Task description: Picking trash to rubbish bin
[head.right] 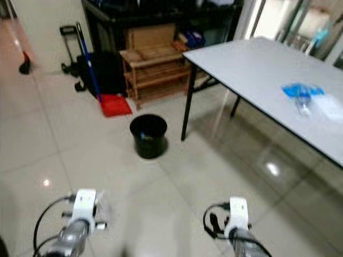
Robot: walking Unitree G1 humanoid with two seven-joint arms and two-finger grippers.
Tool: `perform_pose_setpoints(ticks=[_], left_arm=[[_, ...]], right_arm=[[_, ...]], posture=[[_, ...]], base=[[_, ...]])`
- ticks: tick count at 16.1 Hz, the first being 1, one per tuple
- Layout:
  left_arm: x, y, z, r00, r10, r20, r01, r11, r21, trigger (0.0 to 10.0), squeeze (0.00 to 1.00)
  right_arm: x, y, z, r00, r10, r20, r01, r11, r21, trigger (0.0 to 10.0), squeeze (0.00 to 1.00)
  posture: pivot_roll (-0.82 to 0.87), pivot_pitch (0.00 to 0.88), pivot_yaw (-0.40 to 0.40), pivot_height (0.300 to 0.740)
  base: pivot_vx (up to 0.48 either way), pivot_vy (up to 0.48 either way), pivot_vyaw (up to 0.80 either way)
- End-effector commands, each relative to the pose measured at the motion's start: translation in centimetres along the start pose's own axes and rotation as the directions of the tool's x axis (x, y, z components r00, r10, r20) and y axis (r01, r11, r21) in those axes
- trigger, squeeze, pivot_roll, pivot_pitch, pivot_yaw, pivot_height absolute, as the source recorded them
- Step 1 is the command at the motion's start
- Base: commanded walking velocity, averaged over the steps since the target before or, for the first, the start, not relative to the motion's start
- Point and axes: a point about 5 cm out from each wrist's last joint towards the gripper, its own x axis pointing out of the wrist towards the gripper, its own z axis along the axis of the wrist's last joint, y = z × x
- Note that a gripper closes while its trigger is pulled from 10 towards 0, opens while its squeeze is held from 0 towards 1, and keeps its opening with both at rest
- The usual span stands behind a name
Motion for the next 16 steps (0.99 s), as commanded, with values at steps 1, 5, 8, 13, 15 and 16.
perform_pose_setpoints(ticks=[1,5,8,13,15,16], left_arm=[[0.07,1.15,0.10,0.999,0.036,-0.003,-0.036,0.999,-0.001,10.0,0.00],[0.09,1.11,0.17,0.999,0.035,0.000,-0.035,0.999,-0.001,10.0,0.00],[0.09,1.15,0.18,0.999,0.035,0.000,-0.035,0.999,-0.001,10.0,0.00],[0.07,0.94,0.09,1.000,0.030,-0.002,-0.030,1.000,0.001,10.0,0.00],[0.07,0.91,0.08,1.000,0.028,-0.003,-0.028,1.000,0.003,10.0,0.00],[0.07,0.90,0.09,1.000,0.028,-0.003,-0.028,1.000,0.003,10.0,0.00]], right_arm=[[0.28,0.85,0.50,1.000,0.019,0.017,-0.019,1.000,0.014,10.0,0.00],[0.30,0.91,0.57,0.999,0.023,0.024,-0.023,0.999,0.032,10.0,0.00],[0.30,0.94,0.53,0.999,0.024,0.022,-0.025,0.999,0.028,10.0,0.00],[0.22,1.04,0.03,0.999,0.033,0.002,-0.033,0.999,0.018,10.0,0.00],[0.21,0.99,0.01,1.000,0.030,0.001,-0.030,0.999,0.021,10.0,0.00],[0.20,0.97,0.00,1.000,0.030,0.001,-0.030,0.999,0.021,10.0,0.00]], posture=[[0.00,0.070,-0.074,0.740],[0.00,0.070,-0.074,0.740],[0.00,0.072,-0.073,0.740],[0.00,0.070,-0.074,0.740],[0.00,0.068,-0.075,0.740],[0.00,0.067,-0.075,0.740]], base=[[0.461,0.000,0.00],[0.448,0.000,0.00],[0.446,0.000,0.00],[0.448,0.000,0.00],[0.446,0.000,0.00],[0.446,0.000,0.00]])
